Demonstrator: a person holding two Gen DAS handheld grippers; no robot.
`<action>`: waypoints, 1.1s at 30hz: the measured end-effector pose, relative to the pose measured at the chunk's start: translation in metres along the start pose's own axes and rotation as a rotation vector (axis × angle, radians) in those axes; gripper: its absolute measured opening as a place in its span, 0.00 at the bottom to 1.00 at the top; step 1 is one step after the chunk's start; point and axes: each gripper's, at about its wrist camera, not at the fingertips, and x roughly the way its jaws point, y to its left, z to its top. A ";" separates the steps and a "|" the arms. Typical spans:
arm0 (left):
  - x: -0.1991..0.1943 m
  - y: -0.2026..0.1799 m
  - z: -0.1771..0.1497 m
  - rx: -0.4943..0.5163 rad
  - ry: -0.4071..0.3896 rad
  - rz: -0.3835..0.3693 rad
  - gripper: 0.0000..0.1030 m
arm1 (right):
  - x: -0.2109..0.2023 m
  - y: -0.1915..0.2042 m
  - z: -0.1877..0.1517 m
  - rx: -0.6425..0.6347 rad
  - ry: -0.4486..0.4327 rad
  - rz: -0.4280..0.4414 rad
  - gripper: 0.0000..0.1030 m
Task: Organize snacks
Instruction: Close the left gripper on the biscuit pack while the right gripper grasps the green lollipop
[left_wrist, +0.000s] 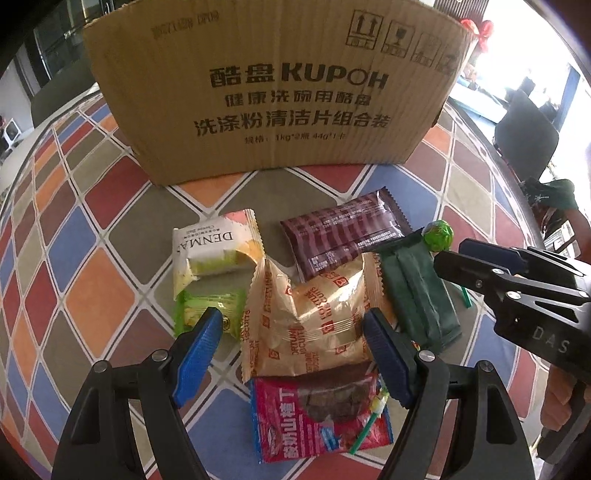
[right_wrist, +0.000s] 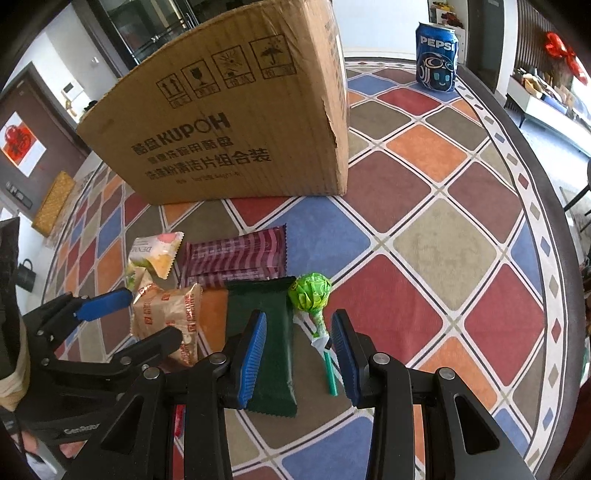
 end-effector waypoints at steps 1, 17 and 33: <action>0.001 -0.001 0.001 0.002 0.000 0.002 0.76 | 0.001 0.000 0.000 0.001 0.000 0.001 0.37; -0.004 -0.007 0.007 -0.019 -0.051 -0.038 0.38 | 0.009 -0.007 0.007 0.024 0.001 0.015 0.37; -0.032 0.000 0.001 -0.026 -0.117 -0.053 0.36 | 0.009 -0.003 0.006 0.000 -0.033 -0.002 0.25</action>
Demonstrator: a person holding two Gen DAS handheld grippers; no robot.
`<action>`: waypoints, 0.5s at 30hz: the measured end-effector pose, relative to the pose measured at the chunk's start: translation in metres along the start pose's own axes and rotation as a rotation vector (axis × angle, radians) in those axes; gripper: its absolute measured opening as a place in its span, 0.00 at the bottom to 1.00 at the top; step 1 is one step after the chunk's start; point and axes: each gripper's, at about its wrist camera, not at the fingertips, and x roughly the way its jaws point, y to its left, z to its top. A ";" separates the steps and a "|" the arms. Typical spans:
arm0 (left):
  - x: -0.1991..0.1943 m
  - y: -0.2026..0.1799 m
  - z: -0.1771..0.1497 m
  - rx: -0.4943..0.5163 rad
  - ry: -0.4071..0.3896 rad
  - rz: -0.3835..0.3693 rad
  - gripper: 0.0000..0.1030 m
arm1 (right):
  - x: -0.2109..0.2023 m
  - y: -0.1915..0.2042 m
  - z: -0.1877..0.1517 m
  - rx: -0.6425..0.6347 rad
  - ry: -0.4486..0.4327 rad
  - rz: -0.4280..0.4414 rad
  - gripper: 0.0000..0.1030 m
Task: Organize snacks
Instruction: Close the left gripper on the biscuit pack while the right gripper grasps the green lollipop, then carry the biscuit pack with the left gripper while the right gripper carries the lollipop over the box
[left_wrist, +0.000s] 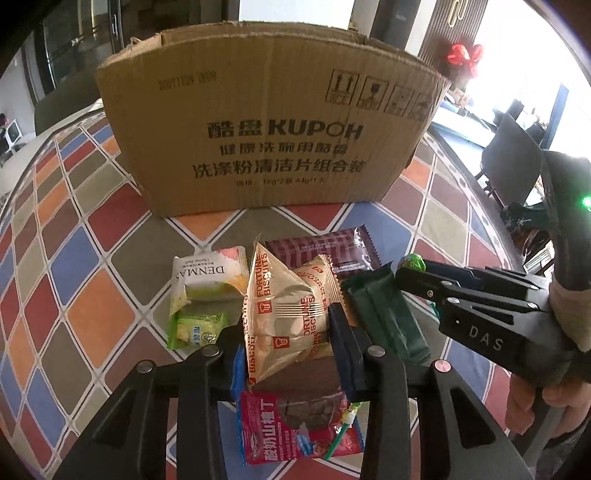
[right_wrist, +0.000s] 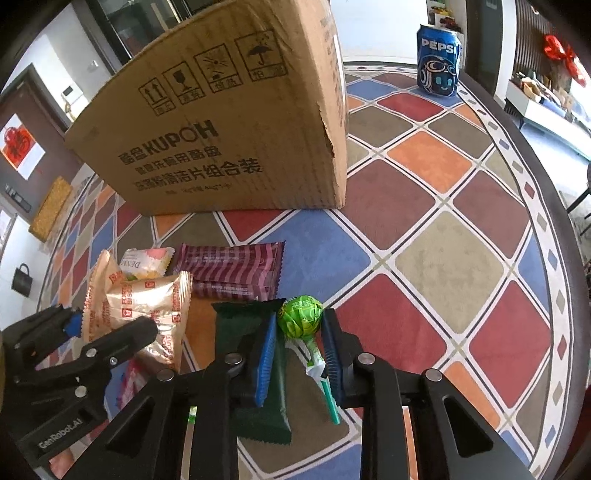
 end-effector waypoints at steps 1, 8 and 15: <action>-0.003 0.001 -0.001 -0.002 -0.006 -0.001 0.36 | -0.003 0.001 -0.001 0.003 -0.007 0.005 0.25; -0.023 0.005 0.002 -0.016 -0.052 -0.009 0.36 | -0.028 0.015 -0.002 -0.026 -0.066 0.006 0.25; -0.044 0.006 0.009 -0.025 -0.109 -0.017 0.36 | -0.053 0.032 0.000 -0.053 -0.127 0.017 0.25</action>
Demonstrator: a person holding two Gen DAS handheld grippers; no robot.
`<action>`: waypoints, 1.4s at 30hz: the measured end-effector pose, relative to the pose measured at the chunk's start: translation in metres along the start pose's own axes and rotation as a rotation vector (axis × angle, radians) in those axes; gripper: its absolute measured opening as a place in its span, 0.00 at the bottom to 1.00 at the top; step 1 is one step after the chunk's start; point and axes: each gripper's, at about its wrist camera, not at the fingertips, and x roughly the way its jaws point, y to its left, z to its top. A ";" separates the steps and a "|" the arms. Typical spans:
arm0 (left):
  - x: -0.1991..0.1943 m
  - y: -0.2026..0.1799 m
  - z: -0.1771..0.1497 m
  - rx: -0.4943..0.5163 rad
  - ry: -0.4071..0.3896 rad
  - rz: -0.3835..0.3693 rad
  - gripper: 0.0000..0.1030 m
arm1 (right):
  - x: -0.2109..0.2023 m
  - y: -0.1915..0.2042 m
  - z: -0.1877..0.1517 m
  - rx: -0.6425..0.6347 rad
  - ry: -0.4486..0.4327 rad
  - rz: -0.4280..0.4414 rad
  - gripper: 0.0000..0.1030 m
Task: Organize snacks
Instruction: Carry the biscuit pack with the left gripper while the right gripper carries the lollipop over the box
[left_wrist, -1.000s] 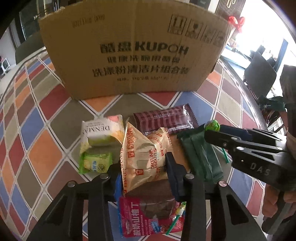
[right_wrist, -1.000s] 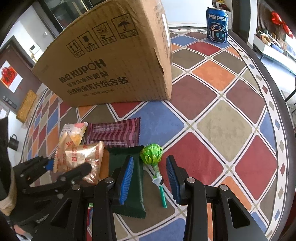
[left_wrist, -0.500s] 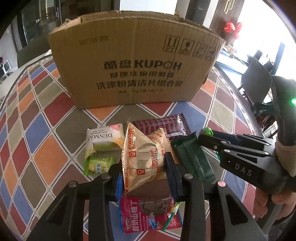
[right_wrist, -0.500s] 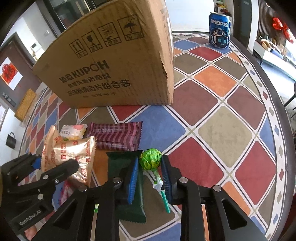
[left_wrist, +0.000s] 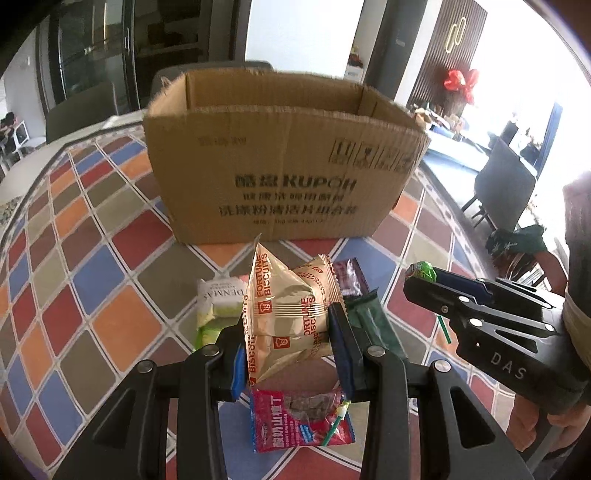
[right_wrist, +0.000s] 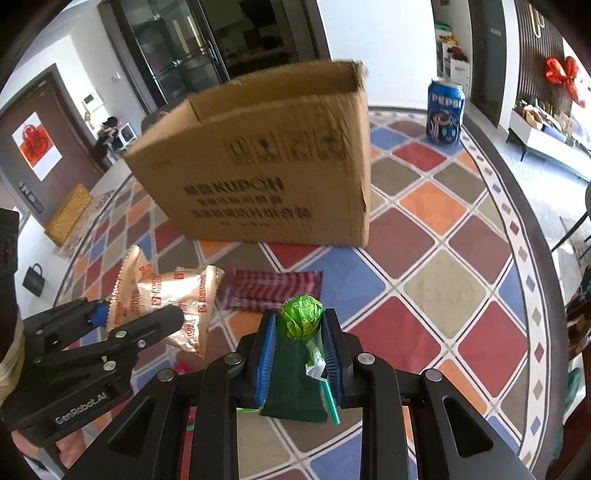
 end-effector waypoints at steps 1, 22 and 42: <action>-0.005 0.001 0.002 0.001 -0.015 0.001 0.36 | -0.004 0.002 0.001 -0.005 -0.010 0.001 0.25; -0.083 0.012 0.057 0.033 -0.249 0.021 0.36 | -0.073 0.045 0.047 -0.065 -0.230 0.031 0.25; -0.084 0.026 0.131 0.060 -0.280 0.064 0.37 | -0.076 0.054 0.126 -0.091 -0.310 0.012 0.25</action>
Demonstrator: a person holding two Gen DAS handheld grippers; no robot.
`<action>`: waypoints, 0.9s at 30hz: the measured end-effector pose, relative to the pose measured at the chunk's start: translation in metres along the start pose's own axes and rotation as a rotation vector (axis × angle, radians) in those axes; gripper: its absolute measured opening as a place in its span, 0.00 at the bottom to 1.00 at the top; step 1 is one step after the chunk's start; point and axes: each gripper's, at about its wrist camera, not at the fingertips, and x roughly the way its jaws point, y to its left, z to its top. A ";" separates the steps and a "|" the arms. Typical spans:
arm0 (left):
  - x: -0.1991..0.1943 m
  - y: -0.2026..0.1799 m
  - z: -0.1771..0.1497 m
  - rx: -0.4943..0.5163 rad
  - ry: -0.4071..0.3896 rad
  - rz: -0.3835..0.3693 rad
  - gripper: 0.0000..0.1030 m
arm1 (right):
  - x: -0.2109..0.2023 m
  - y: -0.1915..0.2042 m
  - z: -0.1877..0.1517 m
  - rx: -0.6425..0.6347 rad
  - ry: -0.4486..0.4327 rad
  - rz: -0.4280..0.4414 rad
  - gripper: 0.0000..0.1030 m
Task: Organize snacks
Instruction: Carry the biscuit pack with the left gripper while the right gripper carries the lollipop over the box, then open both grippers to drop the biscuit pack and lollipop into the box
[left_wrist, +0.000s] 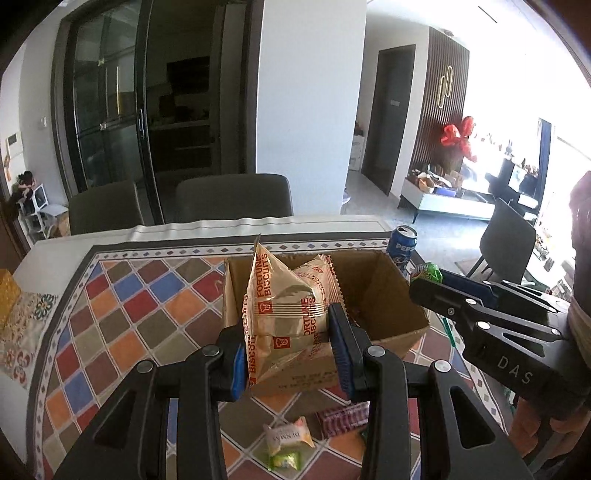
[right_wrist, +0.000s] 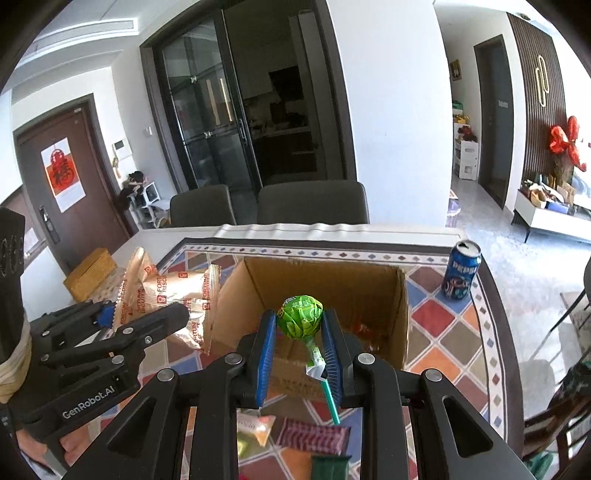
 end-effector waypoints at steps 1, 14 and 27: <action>0.002 0.000 0.003 0.002 0.003 0.001 0.37 | 0.003 -0.001 0.003 0.002 0.001 -0.001 0.25; 0.049 0.007 0.024 0.009 0.065 0.011 0.37 | 0.048 -0.013 0.024 0.004 0.064 -0.006 0.25; 0.052 0.007 0.023 0.026 0.064 0.086 0.64 | 0.057 -0.016 0.023 -0.007 0.073 -0.075 0.44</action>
